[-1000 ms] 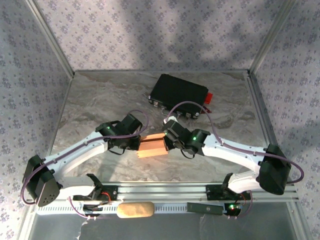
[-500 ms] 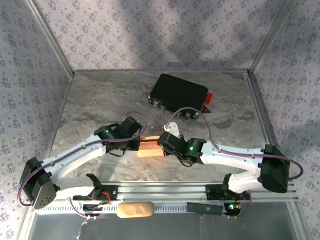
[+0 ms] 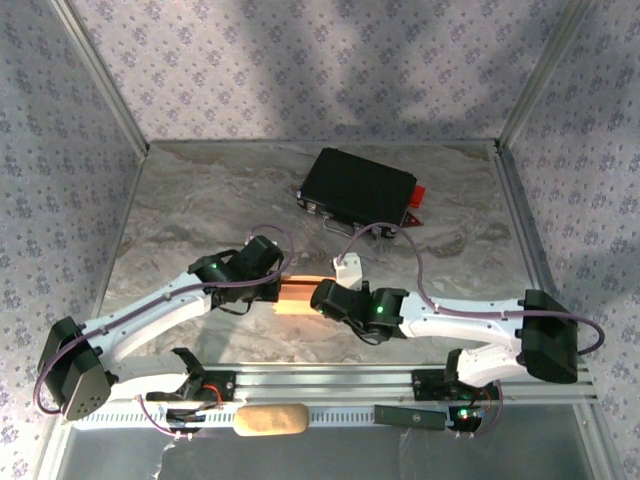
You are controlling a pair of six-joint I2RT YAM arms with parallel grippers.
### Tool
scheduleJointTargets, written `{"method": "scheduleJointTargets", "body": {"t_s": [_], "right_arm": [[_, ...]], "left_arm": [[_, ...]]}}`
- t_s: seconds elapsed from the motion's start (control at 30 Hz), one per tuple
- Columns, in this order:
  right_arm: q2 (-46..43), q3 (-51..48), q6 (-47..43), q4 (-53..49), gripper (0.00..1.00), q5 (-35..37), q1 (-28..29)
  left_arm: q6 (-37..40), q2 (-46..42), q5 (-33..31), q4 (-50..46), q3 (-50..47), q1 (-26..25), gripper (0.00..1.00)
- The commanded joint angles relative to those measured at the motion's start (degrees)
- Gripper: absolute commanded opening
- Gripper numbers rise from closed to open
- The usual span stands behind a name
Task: Fold the paper box
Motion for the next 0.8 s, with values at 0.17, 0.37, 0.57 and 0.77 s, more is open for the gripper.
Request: {"method": "scheduleJointTargets", "body": {"t_s": [0.17,0.37,0.57,0.77], "right_arm": [[3.51,2.19,7.26,-7.16,0.0,3.48,1.88],[4.49,0.92,8.2,-5.86,0.0,3.58,2.46],[5.76,-0.04,8.88,-4.86,0.0,4.88,3.03],[5.9,0.87,8.44,-6.0,0.0,6.0,3.36]], "left_arm": [[-1.05,-1.33,0.41,0.83,-1.1,-0.72,0.12],[-1.4,-1.44,0.61,0.82,-1.67,-0.74,0.12],[-2.34,-2.82,0.46,2.48,-3.3,-1.27,0.12],[-2.8,-4.51,0.19,2.2,-3.17,-1.46,0.15]]}}
